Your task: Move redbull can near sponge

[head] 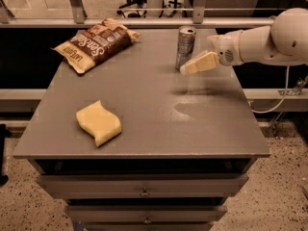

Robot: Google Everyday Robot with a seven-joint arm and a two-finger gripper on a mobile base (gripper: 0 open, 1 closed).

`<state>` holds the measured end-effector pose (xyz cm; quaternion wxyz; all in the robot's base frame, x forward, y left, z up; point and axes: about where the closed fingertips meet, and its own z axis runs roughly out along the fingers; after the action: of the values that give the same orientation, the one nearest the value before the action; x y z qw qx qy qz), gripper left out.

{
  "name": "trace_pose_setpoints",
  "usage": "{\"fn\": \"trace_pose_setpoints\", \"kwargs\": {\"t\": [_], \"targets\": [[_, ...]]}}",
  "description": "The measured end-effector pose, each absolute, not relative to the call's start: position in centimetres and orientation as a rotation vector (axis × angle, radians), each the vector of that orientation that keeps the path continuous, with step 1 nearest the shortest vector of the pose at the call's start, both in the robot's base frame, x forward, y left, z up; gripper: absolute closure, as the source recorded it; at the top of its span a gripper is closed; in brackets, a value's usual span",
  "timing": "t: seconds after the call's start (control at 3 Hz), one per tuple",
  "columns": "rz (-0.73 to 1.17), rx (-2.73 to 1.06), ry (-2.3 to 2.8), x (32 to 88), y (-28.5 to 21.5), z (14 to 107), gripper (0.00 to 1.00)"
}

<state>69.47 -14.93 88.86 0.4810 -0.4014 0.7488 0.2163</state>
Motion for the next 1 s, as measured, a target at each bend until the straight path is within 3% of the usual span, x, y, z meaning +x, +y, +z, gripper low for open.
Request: {"fn": "trace_pose_setpoints", "kwargs": {"t": [0.33,0.67,1.0], "targets": [[0.611,-0.925,1.755,70.6,-13.2,89.5,0.0],[0.672,-0.894,1.688,71.1,-12.3,90.4,0.13],[0.712,-0.869,1.624,71.0,-12.1,91.8,0.43]]}}
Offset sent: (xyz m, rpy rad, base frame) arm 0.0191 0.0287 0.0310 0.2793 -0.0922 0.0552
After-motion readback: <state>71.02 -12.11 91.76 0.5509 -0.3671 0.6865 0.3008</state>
